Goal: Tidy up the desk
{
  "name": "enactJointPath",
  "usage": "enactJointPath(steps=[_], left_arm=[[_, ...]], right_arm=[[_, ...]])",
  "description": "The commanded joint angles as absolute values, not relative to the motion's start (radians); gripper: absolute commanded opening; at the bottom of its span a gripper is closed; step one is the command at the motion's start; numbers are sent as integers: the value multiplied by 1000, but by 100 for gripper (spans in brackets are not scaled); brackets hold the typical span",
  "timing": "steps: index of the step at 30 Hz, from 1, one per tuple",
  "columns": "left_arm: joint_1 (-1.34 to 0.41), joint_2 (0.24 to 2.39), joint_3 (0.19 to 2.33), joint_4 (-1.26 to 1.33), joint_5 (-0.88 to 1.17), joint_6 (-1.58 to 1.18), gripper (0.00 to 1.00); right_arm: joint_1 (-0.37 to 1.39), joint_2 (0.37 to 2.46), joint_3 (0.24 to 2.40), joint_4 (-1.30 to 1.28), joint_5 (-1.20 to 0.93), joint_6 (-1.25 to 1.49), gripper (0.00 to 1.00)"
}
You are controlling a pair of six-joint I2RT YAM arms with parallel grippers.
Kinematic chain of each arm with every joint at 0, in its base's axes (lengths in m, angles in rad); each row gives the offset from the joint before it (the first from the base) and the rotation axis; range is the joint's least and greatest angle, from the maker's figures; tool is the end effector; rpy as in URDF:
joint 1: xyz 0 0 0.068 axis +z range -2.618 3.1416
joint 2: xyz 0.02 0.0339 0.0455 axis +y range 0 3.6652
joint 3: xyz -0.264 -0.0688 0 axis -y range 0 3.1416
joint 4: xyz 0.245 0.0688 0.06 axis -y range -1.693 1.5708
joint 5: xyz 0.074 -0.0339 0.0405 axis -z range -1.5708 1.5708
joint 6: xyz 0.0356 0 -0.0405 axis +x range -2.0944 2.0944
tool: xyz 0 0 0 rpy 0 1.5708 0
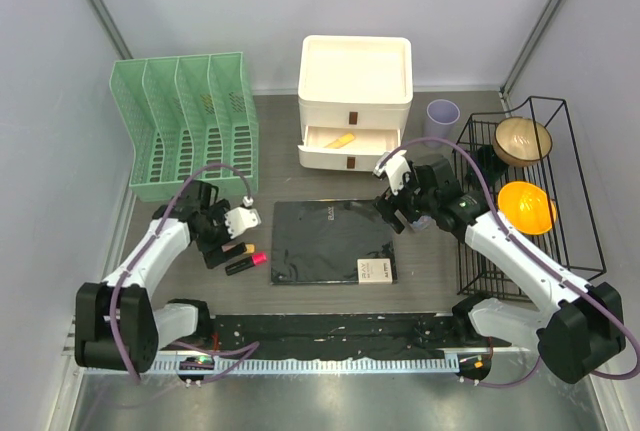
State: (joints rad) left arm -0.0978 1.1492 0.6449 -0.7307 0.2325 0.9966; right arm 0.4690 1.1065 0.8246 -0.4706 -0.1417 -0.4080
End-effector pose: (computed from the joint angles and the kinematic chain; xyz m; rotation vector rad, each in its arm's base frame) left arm 0.1895 -0.0268 0.1860 1.4712 2.3106 -0.0864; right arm 0.2061 0.1100 0.2644 -1.0501 2.0710 0.1953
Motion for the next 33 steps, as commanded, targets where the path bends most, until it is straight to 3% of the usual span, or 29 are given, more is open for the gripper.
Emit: enactJointPath(steps=[1,11,25,28,33], left_arm=[[-69,1198,646,-695,244,1057,93],[-43,1359,661,-635,245,1089,86],[-43,1385,692,-719,322,1086,28],[-43,1326,690,-749,337,1080,2],[-43,1230,742,-862,406,1069,0]], right_arm=[[469,1104,853,-462,-153,-408,86],[468,1104,851,-462,-153,-410,86],[469,1114,853,-463,-143,-408,86],[469,1117,853,-462,-143,-408,86],[469,1121,853,-463,-144,-410,86]])
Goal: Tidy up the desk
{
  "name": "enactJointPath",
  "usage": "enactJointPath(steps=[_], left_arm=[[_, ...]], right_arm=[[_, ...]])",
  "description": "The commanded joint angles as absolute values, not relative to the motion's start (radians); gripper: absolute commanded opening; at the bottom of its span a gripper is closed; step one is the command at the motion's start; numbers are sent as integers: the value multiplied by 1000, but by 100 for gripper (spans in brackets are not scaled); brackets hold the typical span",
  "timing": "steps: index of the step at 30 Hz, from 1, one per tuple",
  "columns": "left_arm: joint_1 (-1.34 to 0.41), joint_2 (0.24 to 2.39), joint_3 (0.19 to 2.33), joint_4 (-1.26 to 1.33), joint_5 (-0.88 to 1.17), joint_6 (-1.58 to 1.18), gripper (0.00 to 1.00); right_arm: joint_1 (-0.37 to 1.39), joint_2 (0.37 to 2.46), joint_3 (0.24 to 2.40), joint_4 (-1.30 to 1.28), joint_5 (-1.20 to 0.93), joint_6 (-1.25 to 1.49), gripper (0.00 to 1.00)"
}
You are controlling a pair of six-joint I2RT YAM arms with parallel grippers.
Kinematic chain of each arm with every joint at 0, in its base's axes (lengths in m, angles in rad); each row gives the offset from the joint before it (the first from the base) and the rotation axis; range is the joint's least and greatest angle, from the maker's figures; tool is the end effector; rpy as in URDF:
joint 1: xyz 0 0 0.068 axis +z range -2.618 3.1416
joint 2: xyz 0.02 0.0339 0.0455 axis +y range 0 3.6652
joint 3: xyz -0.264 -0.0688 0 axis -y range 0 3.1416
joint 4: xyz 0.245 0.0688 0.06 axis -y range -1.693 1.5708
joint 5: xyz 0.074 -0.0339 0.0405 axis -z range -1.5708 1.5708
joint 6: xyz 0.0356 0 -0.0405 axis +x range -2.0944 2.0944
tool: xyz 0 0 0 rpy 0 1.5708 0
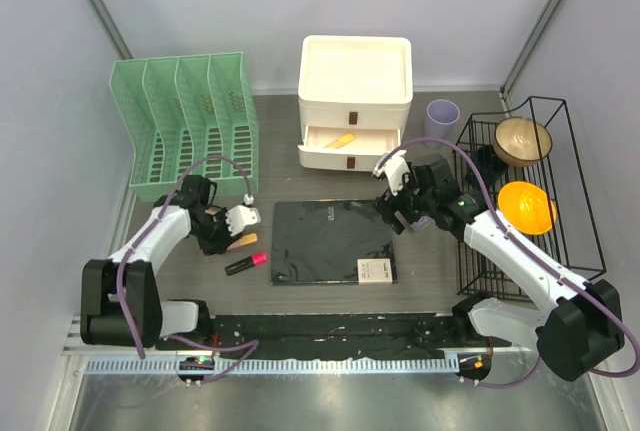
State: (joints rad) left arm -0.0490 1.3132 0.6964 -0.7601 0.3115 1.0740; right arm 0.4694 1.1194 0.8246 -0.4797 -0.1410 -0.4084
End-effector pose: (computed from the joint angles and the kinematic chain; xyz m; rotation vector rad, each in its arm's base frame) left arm 0.2073 -0.0211 0.1702 1.5329 2.3563 -0.2506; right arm 0.2071 0.1107 0.2609 -1.0586 2.0913 0.1954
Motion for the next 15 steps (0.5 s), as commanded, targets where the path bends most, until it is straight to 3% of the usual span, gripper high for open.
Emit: enactJointPath(steps=[1,9,15], left_arm=[[-44,1207,758,-885,420,1069,0],[-54,1158,989,-914,624,883,0],[-219,1209,1149,-712,551,703,0]], right_arm=[[468,1121,856,-463,-143,-410,86],[469,1121,857,-456,-126,-402,86],[469,1118,856,-446,-112,-397,86]])
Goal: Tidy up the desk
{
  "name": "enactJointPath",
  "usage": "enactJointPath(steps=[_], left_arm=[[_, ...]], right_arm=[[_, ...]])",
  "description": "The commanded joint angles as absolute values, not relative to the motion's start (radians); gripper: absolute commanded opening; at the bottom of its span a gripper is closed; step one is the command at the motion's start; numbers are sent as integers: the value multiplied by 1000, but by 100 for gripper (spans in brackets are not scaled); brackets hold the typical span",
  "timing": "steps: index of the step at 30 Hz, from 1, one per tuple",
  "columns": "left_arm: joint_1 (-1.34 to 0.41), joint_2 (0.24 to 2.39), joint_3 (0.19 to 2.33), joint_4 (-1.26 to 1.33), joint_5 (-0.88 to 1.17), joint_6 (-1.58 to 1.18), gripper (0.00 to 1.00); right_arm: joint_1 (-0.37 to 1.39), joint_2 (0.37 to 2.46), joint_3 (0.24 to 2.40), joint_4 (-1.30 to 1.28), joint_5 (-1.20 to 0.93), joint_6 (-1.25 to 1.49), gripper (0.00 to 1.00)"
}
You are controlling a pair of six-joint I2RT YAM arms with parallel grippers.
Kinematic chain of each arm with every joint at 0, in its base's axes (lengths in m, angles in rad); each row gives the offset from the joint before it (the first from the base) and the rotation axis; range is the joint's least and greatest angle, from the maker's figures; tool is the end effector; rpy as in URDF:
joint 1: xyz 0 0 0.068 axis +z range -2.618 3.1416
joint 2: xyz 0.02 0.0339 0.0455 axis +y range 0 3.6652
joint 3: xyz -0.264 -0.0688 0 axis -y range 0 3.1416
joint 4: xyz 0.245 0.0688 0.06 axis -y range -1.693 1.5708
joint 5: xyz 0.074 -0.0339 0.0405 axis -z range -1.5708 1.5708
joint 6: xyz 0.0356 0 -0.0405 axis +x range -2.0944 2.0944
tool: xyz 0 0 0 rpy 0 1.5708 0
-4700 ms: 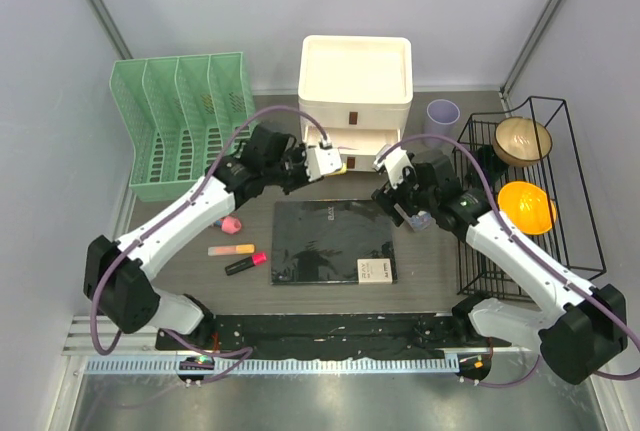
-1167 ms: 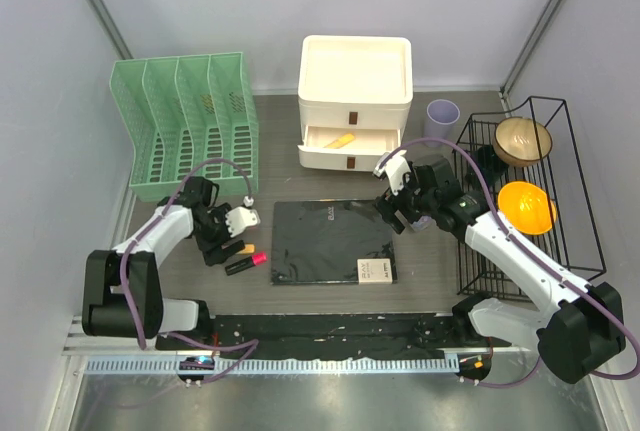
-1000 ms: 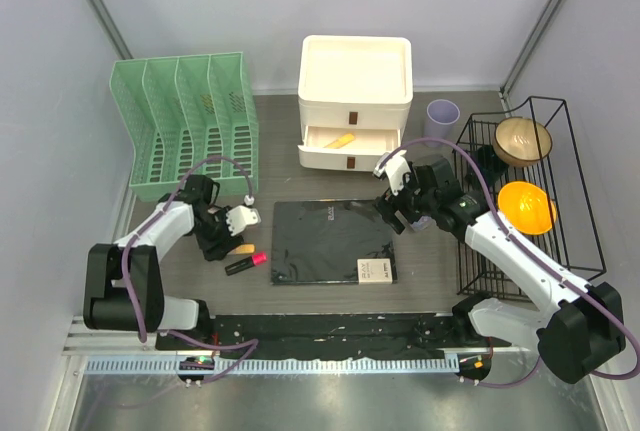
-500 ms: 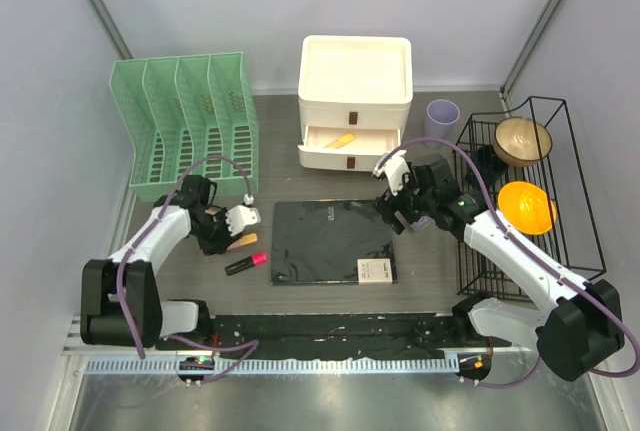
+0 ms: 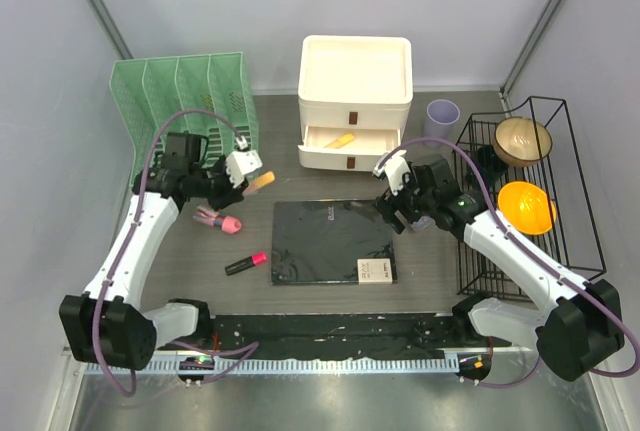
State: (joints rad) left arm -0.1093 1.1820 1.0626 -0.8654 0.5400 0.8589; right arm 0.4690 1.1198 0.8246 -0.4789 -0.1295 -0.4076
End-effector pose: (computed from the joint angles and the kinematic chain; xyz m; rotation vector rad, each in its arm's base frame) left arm 0.2248 -0.0431 0.3011 1.2874 2.0201 -0.3512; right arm 0.2075 0.1103 0.2608 -1.0523 2.0945 0.1821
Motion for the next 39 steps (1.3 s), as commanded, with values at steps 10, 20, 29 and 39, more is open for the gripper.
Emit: enactJointPath(steps=[10,20,29,39], left_arm=[[-416,1569,1540,-623,354,679,0],[-491,1909,1917,-684,314,756,0],[-551,2048,2040,-716,302,802,0],[-558,2082,2011,-719,268,804,30]], right_arm=[[469,1114,854,-439,-92,-397,86],[469,1112,848,-428,-54,-400,86],[468,1124,845,-428,-43,-406,86],[469,1115,842,-426,-46,-408,86]])
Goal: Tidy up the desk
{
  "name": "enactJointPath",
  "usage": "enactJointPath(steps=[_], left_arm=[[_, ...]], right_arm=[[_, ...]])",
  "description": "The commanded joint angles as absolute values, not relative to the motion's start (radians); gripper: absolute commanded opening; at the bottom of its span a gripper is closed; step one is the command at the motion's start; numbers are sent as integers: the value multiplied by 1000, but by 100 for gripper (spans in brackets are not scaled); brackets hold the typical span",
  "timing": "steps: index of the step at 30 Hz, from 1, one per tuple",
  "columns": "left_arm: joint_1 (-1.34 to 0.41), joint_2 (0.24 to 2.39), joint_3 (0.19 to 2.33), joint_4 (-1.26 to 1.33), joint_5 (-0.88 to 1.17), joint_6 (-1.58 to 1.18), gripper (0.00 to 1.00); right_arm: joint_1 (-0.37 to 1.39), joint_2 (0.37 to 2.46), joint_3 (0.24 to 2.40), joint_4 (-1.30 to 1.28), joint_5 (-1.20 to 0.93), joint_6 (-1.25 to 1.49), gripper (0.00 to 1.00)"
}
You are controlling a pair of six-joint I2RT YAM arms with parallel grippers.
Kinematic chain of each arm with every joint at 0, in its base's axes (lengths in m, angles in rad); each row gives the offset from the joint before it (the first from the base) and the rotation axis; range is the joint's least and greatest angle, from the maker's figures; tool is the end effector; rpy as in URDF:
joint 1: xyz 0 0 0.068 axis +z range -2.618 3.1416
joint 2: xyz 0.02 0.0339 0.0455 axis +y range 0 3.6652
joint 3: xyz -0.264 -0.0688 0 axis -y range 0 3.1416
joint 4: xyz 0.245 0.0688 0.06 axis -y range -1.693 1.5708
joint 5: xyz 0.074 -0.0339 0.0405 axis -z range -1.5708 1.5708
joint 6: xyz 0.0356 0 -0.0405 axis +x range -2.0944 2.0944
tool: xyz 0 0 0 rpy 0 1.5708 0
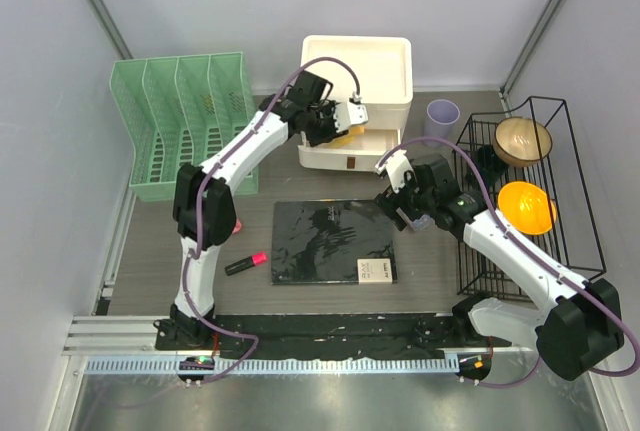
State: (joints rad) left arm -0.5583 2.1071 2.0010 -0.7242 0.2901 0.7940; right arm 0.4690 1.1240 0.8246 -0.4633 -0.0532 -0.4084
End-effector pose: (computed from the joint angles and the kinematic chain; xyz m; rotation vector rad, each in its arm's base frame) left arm 0.3999 -0.2618 0.2944 1.5847 1.7608 -0.2351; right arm 0.2105 0.1088 0.2610 -1.0154 2.1016 0.0923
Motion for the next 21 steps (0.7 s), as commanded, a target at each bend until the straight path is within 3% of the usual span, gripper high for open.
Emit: enactJointPath(steps=[1,9,16,21], left_arm=[[-558,2068,2002,-706,267,799,39],[-558,1982,1971,-689,275,752,59],[-558,1850,1924,-667,244,706,62],[-555,1703,1722,-666,224,701,67]], right_arm=[[468,1112,842,-426,-51,-408,86],[469,1106,841,-426,-55,-405,86],[469,1100,839,-431,-64,-403,86],[469,1100,842,-434,-75,-405,86]])
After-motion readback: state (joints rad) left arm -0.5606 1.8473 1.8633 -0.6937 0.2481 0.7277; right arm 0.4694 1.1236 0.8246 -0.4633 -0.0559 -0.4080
